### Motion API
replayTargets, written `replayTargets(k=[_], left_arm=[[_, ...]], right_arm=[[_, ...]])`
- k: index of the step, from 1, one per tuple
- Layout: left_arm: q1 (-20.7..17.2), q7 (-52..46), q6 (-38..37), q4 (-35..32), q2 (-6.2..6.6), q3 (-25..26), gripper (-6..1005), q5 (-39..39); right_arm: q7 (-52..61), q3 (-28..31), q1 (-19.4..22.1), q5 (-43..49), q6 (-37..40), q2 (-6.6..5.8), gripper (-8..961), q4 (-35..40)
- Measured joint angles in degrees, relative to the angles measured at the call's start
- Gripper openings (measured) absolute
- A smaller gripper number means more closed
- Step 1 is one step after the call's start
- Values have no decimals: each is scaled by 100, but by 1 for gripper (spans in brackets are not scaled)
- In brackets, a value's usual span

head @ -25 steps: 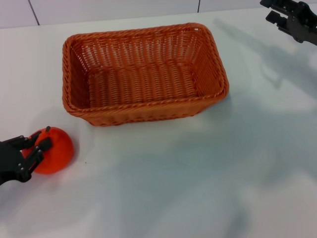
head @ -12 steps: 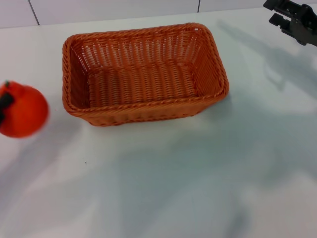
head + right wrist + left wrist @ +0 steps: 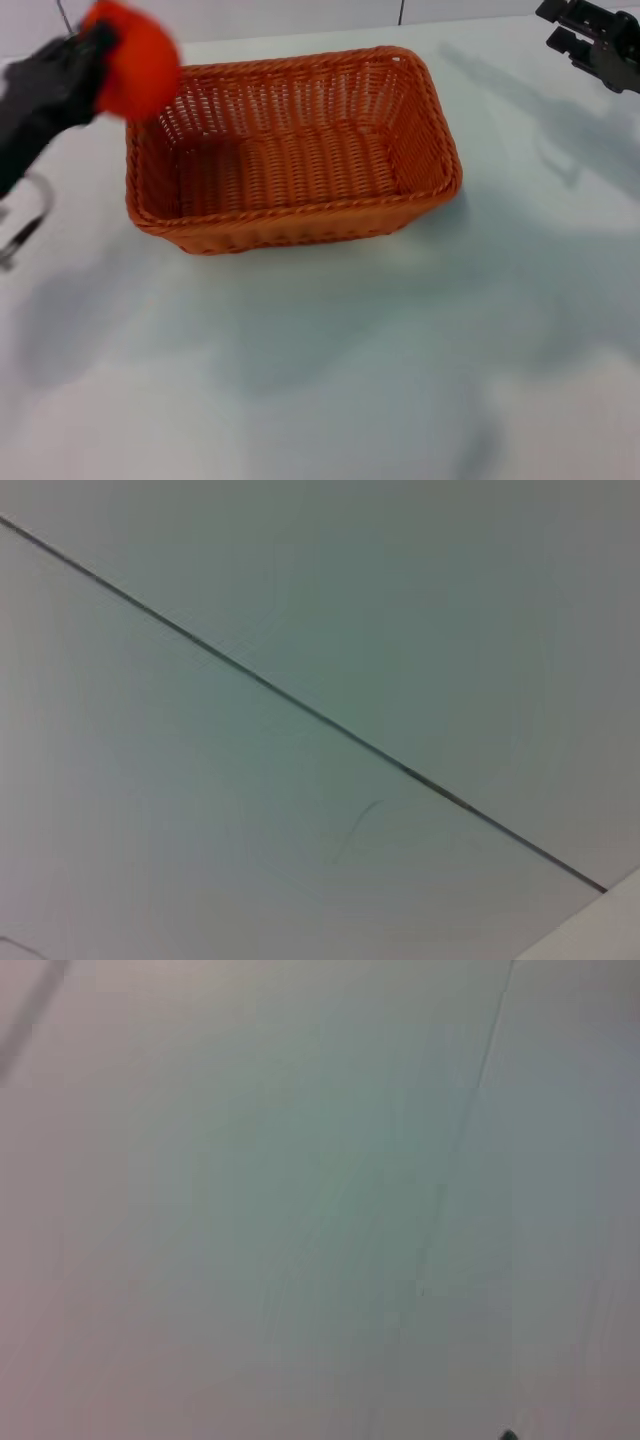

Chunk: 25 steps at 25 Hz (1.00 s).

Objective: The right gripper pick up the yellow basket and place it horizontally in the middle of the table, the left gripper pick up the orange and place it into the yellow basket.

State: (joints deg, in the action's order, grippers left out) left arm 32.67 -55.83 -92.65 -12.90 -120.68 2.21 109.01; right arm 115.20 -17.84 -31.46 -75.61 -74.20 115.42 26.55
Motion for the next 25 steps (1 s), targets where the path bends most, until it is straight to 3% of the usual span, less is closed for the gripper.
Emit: replayTargets(k=[3, 5, 12, 17, 25], left_arm=[[437, -4, 465, 33, -207, -171, 63, 19], [585, -8, 712, 44, -283, -222, 140, 22], [699, 25, 895, 198, -313, -278, 347, -27], [526, 83, 729, 256, -322, -255, 462, -474], [-149, 191, 193, 301, -324, -171, 797, -1753]], right_arm=[[-7, -2, 15, -1, -91, -12, 665, 9], [-23, -10, 43, -2, -149, -16, 665, 18], [-167, -2, 185, -6, -255, -19, 665, -5], [-351, 112, 266, -46, -334, -1, 664, -1], [-1221, 226, 570, -696, -786, 27, 661, 58]])
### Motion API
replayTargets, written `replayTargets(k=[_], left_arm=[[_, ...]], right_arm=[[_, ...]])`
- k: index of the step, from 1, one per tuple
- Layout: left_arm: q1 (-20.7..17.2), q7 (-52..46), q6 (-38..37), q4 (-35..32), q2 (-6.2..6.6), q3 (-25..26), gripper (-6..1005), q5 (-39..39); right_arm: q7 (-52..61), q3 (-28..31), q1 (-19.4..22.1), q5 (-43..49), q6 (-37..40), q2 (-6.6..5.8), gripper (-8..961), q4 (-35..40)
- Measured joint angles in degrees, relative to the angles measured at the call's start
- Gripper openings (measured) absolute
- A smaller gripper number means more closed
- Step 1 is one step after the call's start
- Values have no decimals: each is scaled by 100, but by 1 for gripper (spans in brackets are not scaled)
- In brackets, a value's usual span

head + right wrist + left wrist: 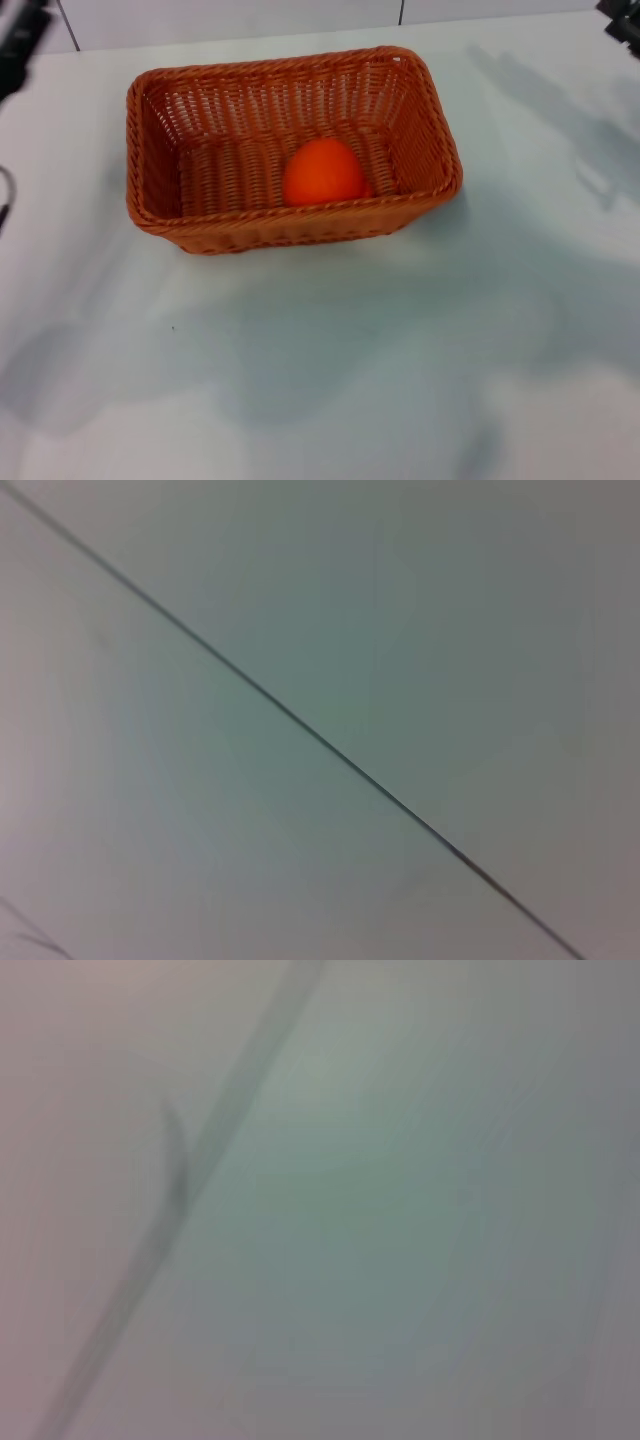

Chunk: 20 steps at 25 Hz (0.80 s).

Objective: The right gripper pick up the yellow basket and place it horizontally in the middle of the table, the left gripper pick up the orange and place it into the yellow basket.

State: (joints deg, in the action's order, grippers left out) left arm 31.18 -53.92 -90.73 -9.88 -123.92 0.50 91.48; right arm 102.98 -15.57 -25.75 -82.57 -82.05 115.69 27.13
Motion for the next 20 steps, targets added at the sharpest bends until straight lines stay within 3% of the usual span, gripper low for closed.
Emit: replayTargets(k=[2, 5, 10, 12, 20], left_arm=[[-187, 2, -221, 32, 6, 137, 861, -295], [-426, -4, -515, 41, 17, 406, 861, -539], [-678, -34, -870, 43, 15, 532, 861, -618], [-742, -24, -898, 89, 8, 536, 861, -620], [-836, 2, -881, 242, 2, 498, 861, -592]], right_arm=[[-582, 27, 103, -193, -230, 4, 661, 17], [-1437, 139, 256, -505, -436, 47, 663, 20], [-3359, 464, 500, -1214, -714, 322, 663, 10], [-3943, 596, 554, -1418, -794, 368, 662, -116], [-4873, 1206, 597, -1631, -864, 367, 659, -545]])
